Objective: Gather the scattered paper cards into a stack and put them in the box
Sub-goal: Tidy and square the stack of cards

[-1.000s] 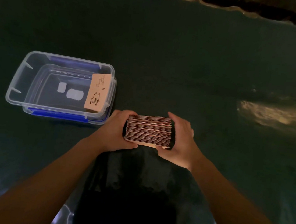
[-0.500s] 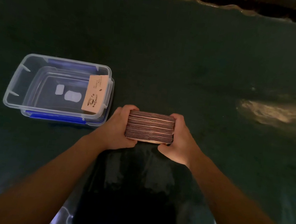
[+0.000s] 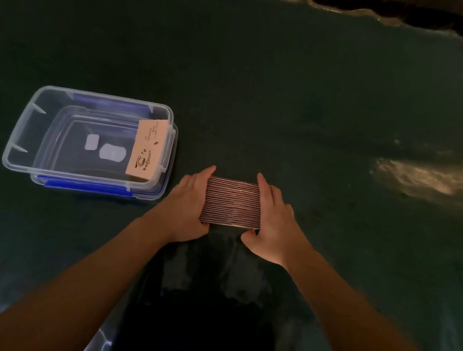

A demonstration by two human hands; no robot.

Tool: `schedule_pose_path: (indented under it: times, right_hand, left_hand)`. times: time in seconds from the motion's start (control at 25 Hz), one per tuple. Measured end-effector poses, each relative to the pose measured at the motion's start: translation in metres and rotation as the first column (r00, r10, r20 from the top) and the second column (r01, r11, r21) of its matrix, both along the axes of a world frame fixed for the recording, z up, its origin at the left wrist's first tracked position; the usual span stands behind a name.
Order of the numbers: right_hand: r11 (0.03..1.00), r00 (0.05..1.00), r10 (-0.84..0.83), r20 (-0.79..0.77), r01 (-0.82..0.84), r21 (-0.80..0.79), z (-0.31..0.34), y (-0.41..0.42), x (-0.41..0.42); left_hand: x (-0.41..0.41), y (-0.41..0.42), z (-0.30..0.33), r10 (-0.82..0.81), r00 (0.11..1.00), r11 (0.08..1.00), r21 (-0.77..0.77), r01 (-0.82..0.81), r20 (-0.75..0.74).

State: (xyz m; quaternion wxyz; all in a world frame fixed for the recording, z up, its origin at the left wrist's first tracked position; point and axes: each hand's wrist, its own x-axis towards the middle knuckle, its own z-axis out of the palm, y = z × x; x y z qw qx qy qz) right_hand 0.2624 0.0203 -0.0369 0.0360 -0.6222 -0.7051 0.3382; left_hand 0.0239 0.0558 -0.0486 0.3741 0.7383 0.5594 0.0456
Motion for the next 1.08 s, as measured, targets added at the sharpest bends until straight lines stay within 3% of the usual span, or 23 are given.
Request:
schedule_pose_path:
  times: [0.2, 0.44, 0.56, 0.76, 1.08]
  right_hand:
    - [1.000, 0.997, 0.020, 0.074, -0.021, 0.021, 0.002, 0.006, 0.000]
    - [0.996, 1.000, 0.019, 0.024, -0.021, 0.084, 0.005, 0.006, 0.004]
    - [0.999, 0.999, 0.019, 0.031, -0.021, 0.040, 0.003, 0.003, 0.002]
    - [0.989, 0.979, -0.148, -0.140, 0.145, -0.033, 0.003, 0.001, 0.007]
    - [0.984, 0.963, -0.177, -0.204, 0.165, -0.072, 0.000, 0.005, 0.006]
  left_hand:
    - [0.002, 0.005, 0.000, -0.041, 0.998, 0.996, 0.074, 0.044, -0.036]
    - [-0.004, 0.008, 0.001, -0.028, 0.999, 0.995, 0.098, 0.026, 0.016]
    - [-0.002, 0.002, -0.001, -0.057, 0.998, 0.993, 0.105, 0.058, -0.016]
    - [-0.010, 0.005, -0.004, -0.019, 1.000, 0.993, 0.113, 0.018, 0.011]
    - [-0.013, 0.011, -0.008, -0.037, 0.997, 0.996, 0.083, 0.031, 0.066]
